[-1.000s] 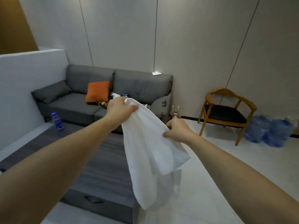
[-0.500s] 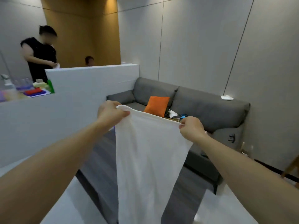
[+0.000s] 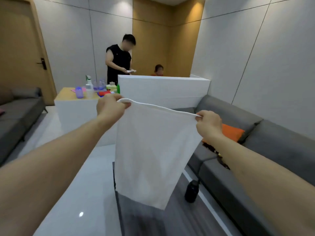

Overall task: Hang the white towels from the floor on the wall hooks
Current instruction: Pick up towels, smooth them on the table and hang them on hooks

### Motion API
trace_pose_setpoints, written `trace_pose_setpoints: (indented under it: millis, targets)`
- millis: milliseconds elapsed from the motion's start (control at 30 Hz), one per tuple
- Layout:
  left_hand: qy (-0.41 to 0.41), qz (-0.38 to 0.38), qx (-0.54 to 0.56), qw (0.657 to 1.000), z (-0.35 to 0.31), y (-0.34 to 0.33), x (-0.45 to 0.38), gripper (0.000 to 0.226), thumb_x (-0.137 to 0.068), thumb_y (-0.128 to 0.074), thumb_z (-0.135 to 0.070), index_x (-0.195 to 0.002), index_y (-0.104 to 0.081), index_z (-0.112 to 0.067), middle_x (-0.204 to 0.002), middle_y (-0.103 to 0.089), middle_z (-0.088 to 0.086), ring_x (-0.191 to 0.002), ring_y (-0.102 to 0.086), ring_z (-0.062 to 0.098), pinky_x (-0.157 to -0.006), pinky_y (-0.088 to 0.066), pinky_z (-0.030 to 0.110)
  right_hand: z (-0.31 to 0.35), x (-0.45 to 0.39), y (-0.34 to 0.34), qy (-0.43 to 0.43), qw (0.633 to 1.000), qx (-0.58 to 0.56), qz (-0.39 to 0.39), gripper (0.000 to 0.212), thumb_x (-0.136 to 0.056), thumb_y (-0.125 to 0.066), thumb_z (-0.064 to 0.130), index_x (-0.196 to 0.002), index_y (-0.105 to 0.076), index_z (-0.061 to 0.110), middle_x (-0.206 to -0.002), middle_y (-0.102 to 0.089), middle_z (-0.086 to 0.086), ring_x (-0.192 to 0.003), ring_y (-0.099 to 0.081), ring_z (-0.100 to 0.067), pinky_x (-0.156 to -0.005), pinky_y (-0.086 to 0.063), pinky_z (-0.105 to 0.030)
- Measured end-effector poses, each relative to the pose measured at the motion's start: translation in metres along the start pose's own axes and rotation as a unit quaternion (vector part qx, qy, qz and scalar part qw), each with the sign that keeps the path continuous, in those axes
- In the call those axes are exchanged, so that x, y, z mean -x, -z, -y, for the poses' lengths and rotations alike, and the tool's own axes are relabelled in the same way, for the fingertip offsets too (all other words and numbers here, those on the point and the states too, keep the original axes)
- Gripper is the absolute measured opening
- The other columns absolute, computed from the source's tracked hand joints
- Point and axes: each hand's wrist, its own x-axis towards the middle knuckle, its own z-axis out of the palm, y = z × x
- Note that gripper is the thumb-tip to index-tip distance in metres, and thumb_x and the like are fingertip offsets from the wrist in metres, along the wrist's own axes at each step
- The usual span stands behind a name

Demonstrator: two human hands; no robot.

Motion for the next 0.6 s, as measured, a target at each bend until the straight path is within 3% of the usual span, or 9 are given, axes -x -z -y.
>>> trace_pose_setpoints:
  millis: [133,267,433,600]
  targets:
    - [0.003,-0.025,-0.023,0.999,-0.006,-0.01,-0.009,0.019,-0.081,-0.072,-0.036,-0.094,-0.078,-0.024,-0.094,-0.072,0.002,-0.094,-0.061,0.023,-0.085,-0.052,0.036,-0.012,-0.028,-0.019,0.037,0.998,-0.037,-0.017,0.021,-0.092,-0.055,0.012,-0.104,-0.073,0.015,-0.104,-0.069,-0.012,-0.098,-0.06,-0.035,-0.074,-0.043,-0.035]
    - [0.023,0.002,-0.072,0.997,0.004,-0.04,0.019,0.012,-0.086,-0.07,-0.031,-0.092,-0.078,-0.025,-0.092,-0.074,-0.002,-0.094,-0.063,0.019,-0.081,-0.049,0.029,-0.062,-0.02,-0.055,0.065,0.995,-0.05,0.054,0.022,-0.089,-0.057,0.008,-0.1,-0.074,0.016,-0.101,-0.07,-0.01,-0.096,-0.061,-0.032,-0.075,-0.045,-0.035]
    - [0.111,0.032,-0.115,0.987,0.02,-0.093,0.105,0.008,-0.085,-0.071,-0.024,-0.087,-0.078,-0.026,-0.082,-0.071,-0.006,-0.085,-0.063,0.013,-0.074,-0.041,0.022,-0.146,0.025,-0.102,0.081,0.982,-0.061,0.158,0.017,-0.09,-0.057,0.011,-0.093,-0.074,0.011,-0.095,-0.069,-0.013,-0.09,-0.061,-0.034,-0.075,-0.05,-0.039]
    - [0.216,0.054,-0.14,0.965,0.038,-0.149,0.216,0.011,-0.088,-0.069,-0.021,-0.091,-0.079,-0.025,-0.088,-0.073,-0.004,-0.087,-0.064,0.016,-0.074,-0.045,0.025,-0.229,0.084,-0.132,0.078,0.956,-0.02,0.281,0.024,-0.089,-0.054,0.008,-0.098,-0.074,0.02,-0.097,-0.069,-0.009,-0.092,-0.061,-0.031,-0.068,-0.04,-0.03]
